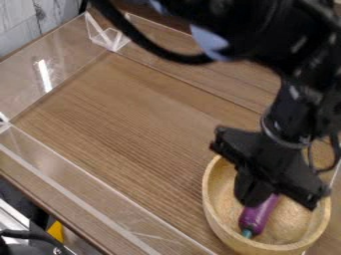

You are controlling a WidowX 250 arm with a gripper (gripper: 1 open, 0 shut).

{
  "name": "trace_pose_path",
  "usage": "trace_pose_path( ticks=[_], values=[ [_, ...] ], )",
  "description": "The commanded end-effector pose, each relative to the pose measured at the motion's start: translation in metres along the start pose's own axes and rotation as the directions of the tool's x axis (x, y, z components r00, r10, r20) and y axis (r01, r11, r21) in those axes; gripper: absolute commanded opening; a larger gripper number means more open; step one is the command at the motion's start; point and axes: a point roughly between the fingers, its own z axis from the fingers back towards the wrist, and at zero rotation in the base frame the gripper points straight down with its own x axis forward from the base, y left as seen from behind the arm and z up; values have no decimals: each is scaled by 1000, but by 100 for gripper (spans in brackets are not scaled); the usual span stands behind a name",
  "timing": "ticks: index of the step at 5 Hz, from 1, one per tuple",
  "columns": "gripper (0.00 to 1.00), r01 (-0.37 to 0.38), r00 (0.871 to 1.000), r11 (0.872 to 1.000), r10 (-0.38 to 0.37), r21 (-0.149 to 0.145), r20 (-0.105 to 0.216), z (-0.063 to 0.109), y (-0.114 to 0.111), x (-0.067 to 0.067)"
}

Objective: Remove the purple eggplant from inside the brown bowl and put it on the table

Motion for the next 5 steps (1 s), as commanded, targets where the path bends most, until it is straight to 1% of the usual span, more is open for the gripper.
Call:
trace_pose_path(
  ticks=[1, 2, 3, 4, 5],
  values=[
    [0, -54, 997, 998, 56, -36, 57, 31, 14, 17],
    [0, -104, 992, 993, 107, -49, 67, 49, 32, 27],
    [0, -139, 987, 989, 143, -55, 73, 53, 34, 37],
    [100, -134, 989, 990, 136, -38, 62, 41, 27, 32],
    [100, -126, 991, 992, 126, -17, 53, 30, 20, 26]
  ],
)
